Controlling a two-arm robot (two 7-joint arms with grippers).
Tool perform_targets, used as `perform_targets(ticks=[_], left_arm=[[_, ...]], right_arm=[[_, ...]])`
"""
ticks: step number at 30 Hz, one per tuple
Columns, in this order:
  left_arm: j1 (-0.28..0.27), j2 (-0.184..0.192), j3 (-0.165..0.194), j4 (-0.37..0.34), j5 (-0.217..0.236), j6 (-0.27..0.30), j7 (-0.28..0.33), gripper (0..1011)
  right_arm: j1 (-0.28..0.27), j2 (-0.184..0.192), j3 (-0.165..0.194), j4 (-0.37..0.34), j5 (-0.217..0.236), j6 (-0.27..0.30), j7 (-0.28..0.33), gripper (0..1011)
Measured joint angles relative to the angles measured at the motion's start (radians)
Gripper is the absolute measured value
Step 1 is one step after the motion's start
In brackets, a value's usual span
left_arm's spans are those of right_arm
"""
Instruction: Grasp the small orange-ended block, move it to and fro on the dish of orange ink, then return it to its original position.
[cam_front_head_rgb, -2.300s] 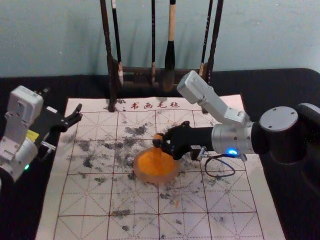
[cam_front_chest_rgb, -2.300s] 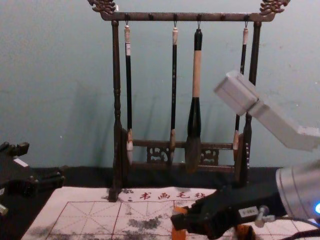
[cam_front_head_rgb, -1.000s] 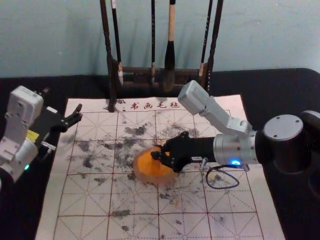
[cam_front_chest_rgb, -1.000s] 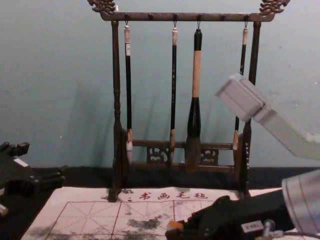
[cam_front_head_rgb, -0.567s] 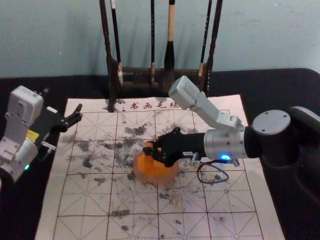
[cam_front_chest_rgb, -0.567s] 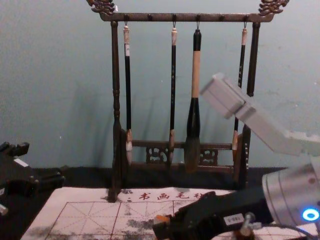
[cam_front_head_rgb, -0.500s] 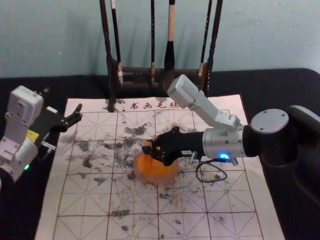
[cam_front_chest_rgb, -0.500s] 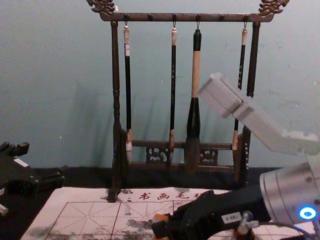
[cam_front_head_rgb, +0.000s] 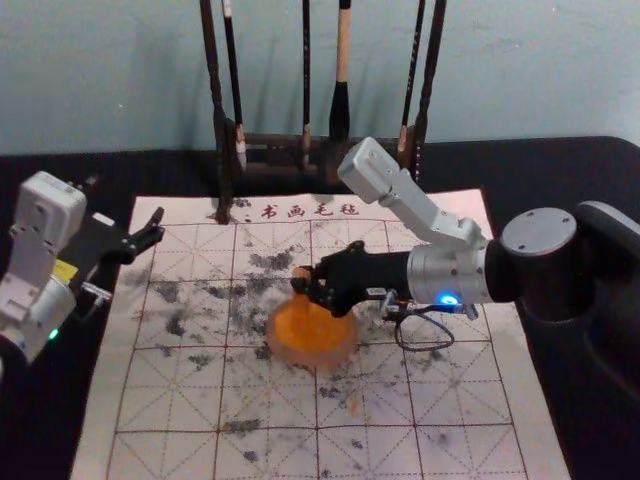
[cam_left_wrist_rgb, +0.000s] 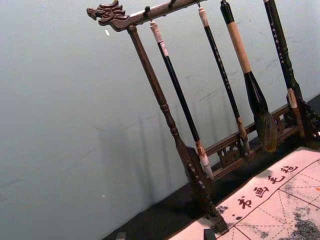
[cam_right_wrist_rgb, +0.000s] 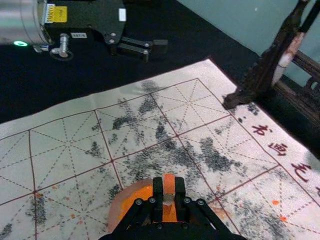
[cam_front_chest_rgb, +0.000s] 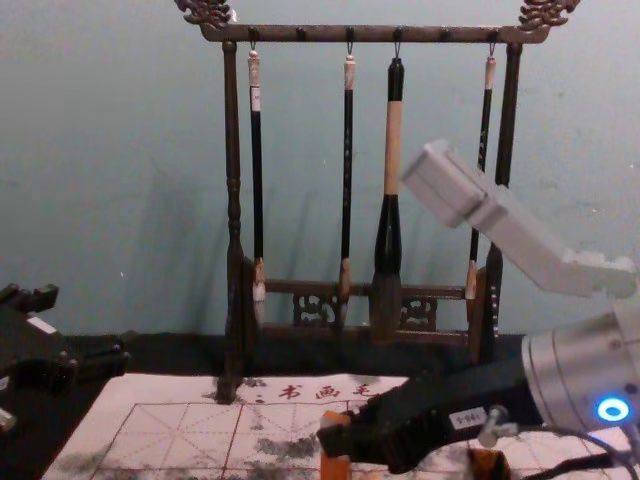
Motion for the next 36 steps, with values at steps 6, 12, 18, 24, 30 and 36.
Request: perform_targets(ticks=[6, 12, 18, 24, 30, 36], left_arm=[[0.0, 0.0, 0.0, 0.0, 0.0, 0.0, 0.0, 1001], [0.0, 0.0, 0.0, 0.0, 0.0, 0.0, 0.0, 1001], [0.0, 0.0, 0.0, 0.0, 0.0, 0.0, 0.0, 1001], [0.0, 0.0, 0.0, 0.0, 0.0, 0.0, 0.0, 1001], [0.0, 0.0, 0.0, 0.0, 0.0, 0.0, 0.0, 1001], [0.0, 0.0, 0.0, 0.0, 0.0, 0.0, 0.0, 1001]], right_arm=[[-0.003, 0.009, 0.01, -0.006, -0.003, 0.005, -0.008, 108], [-0.012, 0.021, 0.019, -0.023, -0.003, 0.009, -0.012, 108], [-0.024, 0.035, 0.023, -0.042, -0.001, 0.011, -0.011, 108], [-0.035, 0.047, 0.025, -0.058, 0.001, 0.012, -0.009, 108], [-0.05, 0.066, 0.032, -0.084, 0.007, 0.013, -0.006, 108], [-0.061, 0.078, 0.033, -0.106, 0.014, 0.012, 0.001, 108]])
